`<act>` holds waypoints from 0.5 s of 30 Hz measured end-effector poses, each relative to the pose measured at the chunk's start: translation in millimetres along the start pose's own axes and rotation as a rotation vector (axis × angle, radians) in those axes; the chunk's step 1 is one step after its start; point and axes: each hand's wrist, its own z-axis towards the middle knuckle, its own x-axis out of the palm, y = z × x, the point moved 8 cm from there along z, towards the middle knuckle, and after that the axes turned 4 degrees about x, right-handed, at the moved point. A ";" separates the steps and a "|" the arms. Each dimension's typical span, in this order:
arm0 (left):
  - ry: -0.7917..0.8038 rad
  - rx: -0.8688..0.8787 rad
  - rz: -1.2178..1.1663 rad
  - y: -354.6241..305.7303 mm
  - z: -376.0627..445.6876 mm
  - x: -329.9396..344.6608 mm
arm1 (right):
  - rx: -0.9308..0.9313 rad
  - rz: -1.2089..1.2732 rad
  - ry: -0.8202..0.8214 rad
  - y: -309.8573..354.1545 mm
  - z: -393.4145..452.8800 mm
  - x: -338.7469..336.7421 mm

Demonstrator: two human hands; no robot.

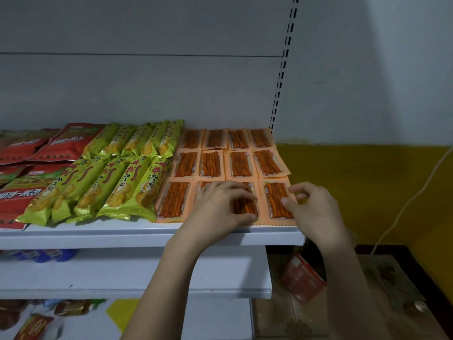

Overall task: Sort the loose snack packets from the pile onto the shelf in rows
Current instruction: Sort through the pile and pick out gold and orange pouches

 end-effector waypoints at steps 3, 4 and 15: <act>0.002 0.010 -0.005 0.0 0.6 1.4 | -0.010 -0.010 0.013 -2.2 1.5 3.4; 0.004 0.015 -0.007 0.0 0.4 1.8 | -0.012 -0.023 0.008 -1.8 1.5 2.7; -0.341 -0.118 0.127 22.1 -28.2 -80.7 | -0.539 0.069 0.164 116.5 -19.7 33.4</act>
